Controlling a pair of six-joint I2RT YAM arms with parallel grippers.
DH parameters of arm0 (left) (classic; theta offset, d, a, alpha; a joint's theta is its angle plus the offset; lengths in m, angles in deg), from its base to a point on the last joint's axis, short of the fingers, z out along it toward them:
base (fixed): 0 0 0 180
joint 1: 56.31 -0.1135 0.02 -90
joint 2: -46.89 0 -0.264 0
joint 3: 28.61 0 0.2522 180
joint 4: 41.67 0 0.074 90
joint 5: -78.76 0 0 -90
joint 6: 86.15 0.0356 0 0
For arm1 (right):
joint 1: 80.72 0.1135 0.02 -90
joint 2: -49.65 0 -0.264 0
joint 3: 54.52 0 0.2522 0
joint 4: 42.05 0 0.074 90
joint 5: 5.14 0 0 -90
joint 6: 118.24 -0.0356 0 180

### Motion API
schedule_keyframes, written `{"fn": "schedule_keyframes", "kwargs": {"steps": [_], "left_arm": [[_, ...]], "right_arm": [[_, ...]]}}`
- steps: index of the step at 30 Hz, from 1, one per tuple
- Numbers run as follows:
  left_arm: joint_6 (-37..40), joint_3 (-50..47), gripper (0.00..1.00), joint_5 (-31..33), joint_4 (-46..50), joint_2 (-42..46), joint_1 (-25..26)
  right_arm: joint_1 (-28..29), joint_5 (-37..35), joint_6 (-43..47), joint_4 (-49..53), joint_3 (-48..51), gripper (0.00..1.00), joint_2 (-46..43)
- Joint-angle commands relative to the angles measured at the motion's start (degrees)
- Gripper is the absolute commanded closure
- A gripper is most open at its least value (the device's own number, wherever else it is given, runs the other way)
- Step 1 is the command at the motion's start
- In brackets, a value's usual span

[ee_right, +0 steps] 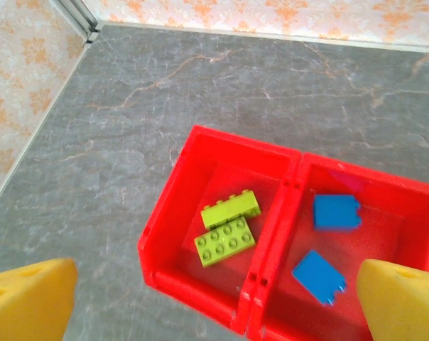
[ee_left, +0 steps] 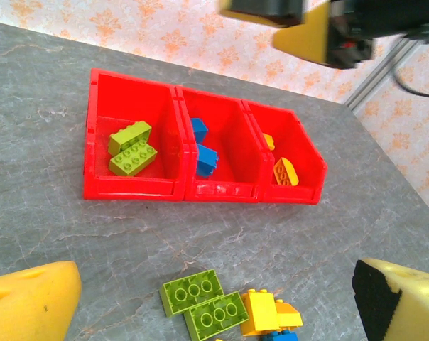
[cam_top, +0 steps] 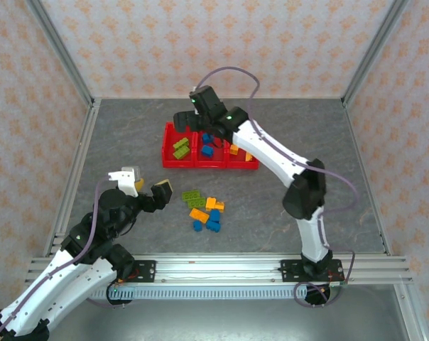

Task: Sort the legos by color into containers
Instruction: Place the lego in the container, then pick up the lego from the center of the table.

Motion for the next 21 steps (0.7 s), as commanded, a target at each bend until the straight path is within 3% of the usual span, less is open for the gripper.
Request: {"fn": "schedule_keyframes", "kwargs": {"steps": [1,5,10,15,21], "left_arm": [[-0.10,0.21,0.01,-0.39,0.44,0.06,0.52],[-0.61,0.84,0.01,-1.20,0.77,0.10,0.53],[-6.33,4.92,0.01,-3.53,6.83,-1.64,0.61],[-10.99,11.71,0.01,-4.70,18.72,-3.16,0.61],[-12.98,13.69,0.01,-2.70,28.11,3.27,0.61]], "right_arm": [[0.58,0.54,-4.77,1.76,9.06,0.00,-4.96],[3.05,0.28,-11.01,-0.12,18.84,0.00,-8.43],[8.63,-0.75,-18.55,-1.80,25.49,0.00,-6.61],[11.44,-0.39,-23.69,-3.34,26.58,0.01,-1.70],[13.55,-1.49,-25.43,0.05,21.34,0.02,5.64]]}}
